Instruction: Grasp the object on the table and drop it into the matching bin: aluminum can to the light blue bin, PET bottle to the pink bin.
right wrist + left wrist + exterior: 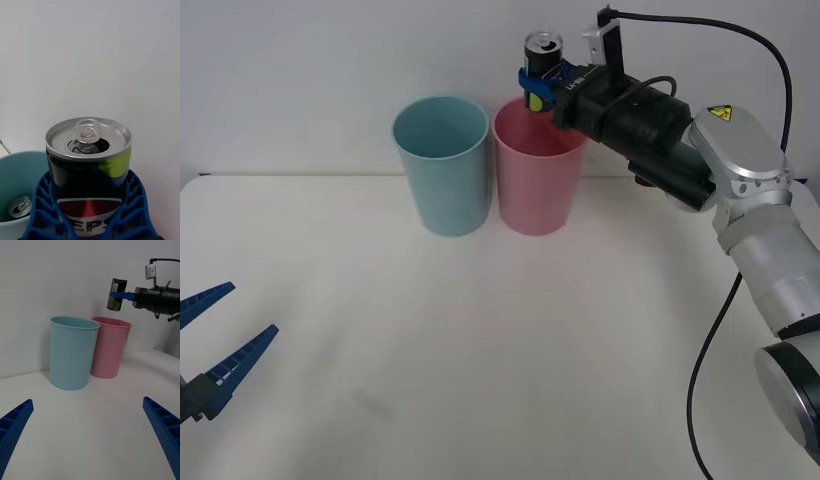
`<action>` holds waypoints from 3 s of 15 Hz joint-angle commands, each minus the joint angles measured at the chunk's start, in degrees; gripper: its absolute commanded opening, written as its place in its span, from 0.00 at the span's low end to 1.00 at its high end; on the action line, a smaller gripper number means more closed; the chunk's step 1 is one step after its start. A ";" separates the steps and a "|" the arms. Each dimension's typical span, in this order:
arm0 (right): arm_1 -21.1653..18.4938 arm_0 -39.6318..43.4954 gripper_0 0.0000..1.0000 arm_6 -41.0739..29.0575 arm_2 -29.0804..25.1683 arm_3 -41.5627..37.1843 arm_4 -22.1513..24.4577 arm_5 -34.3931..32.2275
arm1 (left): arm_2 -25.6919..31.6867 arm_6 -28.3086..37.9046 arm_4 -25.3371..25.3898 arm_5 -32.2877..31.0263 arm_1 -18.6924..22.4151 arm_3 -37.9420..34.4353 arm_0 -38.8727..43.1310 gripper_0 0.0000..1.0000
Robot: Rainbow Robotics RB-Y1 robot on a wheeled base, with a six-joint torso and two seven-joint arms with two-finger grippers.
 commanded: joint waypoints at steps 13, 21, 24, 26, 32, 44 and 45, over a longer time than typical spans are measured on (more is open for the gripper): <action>8.18 -11.97 0.00 -1.74 7.08 10.63 -0.44 6.68 | 0.00 0.00 0.00 0.00 0.00 0.00 0.00 1.00; 13.71 -14.70 0.00 0.63 12.35 13.44 -0.62 18.28 | 0.00 0.00 0.00 0.00 0.00 0.00 0.00 1.00; 14.06 -14.61 0.00 0.98 13.32 13.44 -0.62 19.33 | 0.00 0.00 0.00 0.00 0.00 0.00 0.00 1.00; 14.06 -14.61 0.00 0.98 14.20 13.44 -1.50 20.30 | 0.00 0.00 0.00 0.00 0.00 0.00 0.00 1.00; 14.06 -14.61 1.00 2.13 14.64 13.44 -1.50 19.95 | 0.00 0.00 0.00 0.00 0.00 0.00 0.00 1.00; 9.41 -10.83 1.00 4.85 14.64 8.43 -5.63 16.43 | 0.00 0.00 0.00 0.00 0.00 0.00 0.00 1.00; 8.53 -9.07 1.00 4.67 14.64 5.80 -5.63 16.43 | 0.00 0.00 0.00 0.00 0.00 0.00 0.00 1.00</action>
